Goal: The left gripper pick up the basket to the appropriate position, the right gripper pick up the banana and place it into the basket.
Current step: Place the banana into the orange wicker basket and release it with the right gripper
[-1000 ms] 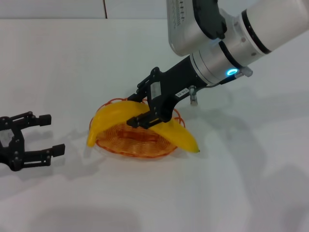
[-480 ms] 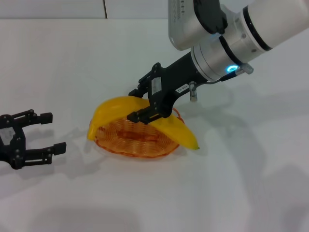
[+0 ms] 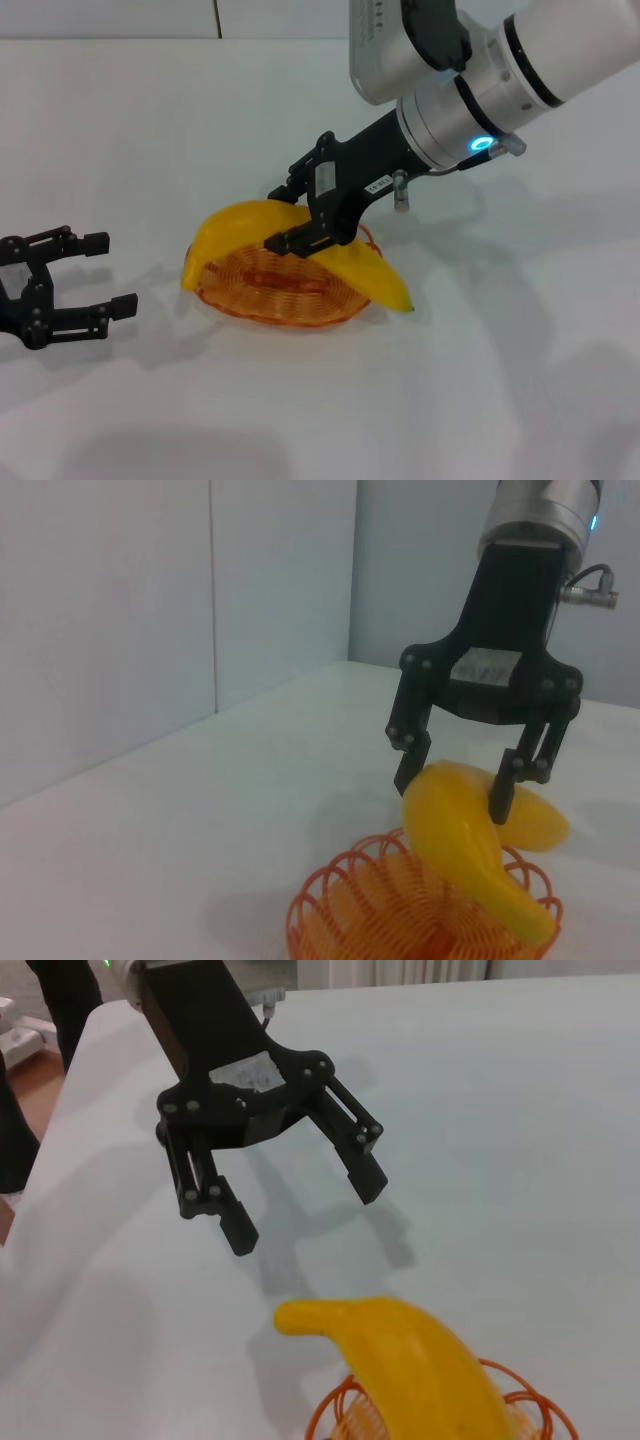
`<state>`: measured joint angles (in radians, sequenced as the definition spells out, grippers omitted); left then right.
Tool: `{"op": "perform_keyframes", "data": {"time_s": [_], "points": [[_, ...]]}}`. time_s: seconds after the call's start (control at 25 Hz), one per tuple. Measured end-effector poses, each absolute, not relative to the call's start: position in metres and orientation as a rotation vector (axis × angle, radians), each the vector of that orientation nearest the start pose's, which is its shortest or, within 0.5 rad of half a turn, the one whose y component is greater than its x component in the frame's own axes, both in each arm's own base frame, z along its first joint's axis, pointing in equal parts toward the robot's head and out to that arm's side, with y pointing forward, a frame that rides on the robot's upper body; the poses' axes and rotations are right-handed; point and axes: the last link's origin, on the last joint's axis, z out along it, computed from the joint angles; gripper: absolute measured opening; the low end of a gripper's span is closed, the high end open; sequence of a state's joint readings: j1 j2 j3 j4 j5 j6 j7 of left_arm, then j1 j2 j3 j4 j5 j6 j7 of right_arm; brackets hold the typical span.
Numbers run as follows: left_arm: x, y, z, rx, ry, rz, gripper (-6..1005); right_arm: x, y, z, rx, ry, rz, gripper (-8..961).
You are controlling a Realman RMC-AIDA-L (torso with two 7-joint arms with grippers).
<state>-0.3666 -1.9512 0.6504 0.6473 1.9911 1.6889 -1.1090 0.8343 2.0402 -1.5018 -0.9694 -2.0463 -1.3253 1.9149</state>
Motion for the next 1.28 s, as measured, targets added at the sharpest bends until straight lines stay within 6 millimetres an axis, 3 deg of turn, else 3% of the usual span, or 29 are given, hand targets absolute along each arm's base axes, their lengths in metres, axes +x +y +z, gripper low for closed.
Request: {"op": "perform_keyframes", "data": {"time_s": [0.8, 1.28], "points": [[-0.326, 0.28, 0.047, -2.732, -0.392, -0.573, 878, 0.125, 0.378, -0.066, -3.043, 0.234, -0.023, 665], [-0.327, 0.28, 0.048, -2.731, -0.394, -0.568, 877, 0.112, 0.373, -0.061, -3.078, 0.251, -0.035, 680]]}}
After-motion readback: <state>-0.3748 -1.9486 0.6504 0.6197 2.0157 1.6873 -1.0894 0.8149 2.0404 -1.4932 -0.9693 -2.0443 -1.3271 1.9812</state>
